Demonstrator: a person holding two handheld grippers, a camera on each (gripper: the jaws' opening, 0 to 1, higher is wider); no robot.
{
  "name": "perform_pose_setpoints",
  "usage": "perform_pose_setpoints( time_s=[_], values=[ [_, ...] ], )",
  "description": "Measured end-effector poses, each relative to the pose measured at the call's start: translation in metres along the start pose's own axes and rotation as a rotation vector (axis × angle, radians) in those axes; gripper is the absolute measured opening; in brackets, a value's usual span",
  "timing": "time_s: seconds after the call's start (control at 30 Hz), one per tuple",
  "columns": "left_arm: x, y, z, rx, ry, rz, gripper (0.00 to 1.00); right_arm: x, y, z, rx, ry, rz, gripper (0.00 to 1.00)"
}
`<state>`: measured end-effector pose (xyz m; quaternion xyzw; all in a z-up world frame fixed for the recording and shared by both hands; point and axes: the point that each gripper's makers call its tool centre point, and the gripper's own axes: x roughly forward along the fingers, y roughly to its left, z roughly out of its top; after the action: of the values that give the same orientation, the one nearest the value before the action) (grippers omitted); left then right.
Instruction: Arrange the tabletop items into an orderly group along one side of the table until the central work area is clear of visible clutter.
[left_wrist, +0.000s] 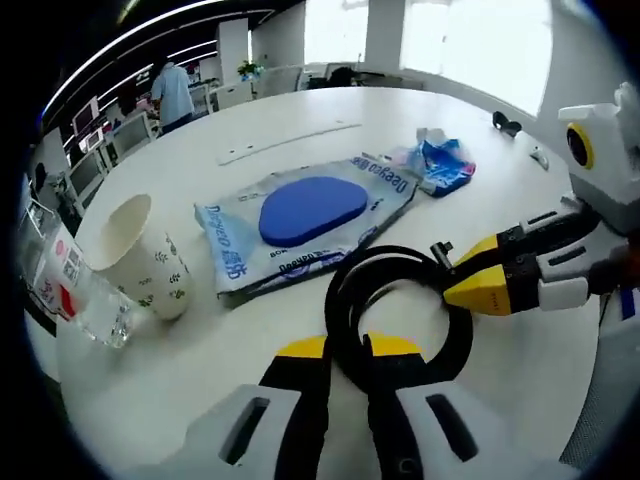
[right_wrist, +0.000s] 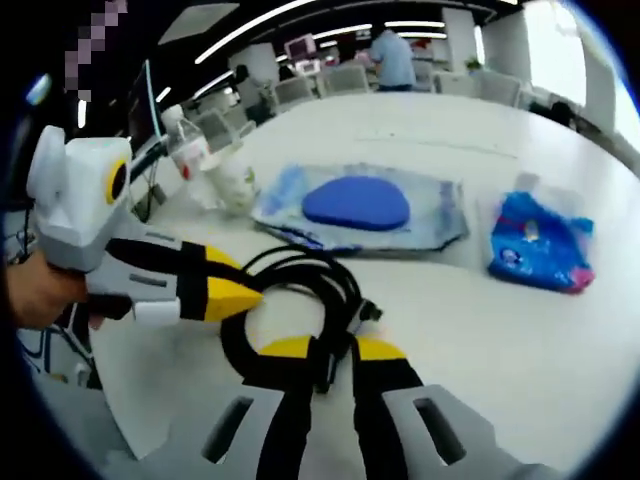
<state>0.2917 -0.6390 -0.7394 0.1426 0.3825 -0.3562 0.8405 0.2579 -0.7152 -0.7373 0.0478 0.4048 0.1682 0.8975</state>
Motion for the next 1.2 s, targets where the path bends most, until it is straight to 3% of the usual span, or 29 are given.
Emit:
perform_pose_setpoints(
  time_s=[0.13, 0.47, 0.7, 1.2],
  values=[
    [-0.005, -0.005, 0.004, -0.012, -0.020, -0.014, 0.07, -0.005, 0.000, 0.002, -0.008, -0.009, 0.006, 0.10],
    [-0.004, -0.028, 0.010, -0.024, -0.039, -0.044, 0.07, -0.025, -0.017, 0.000, -0.032, -0.021, -0.014, 0.10],
    [0.002, -0.046, 0.010, -0.007, -0.032, -0.067, 0.07, -0.031, -0.029, -0.011, -0.031, -0.007, -0.015, 0.10],
    [0.005, -0.048, 0.005, 0.068, -0.015, -0.061, 0.12, -0.025, -0.033, -0.018, -0.052, 0.006, 0.019, 0.10]
  ],
)
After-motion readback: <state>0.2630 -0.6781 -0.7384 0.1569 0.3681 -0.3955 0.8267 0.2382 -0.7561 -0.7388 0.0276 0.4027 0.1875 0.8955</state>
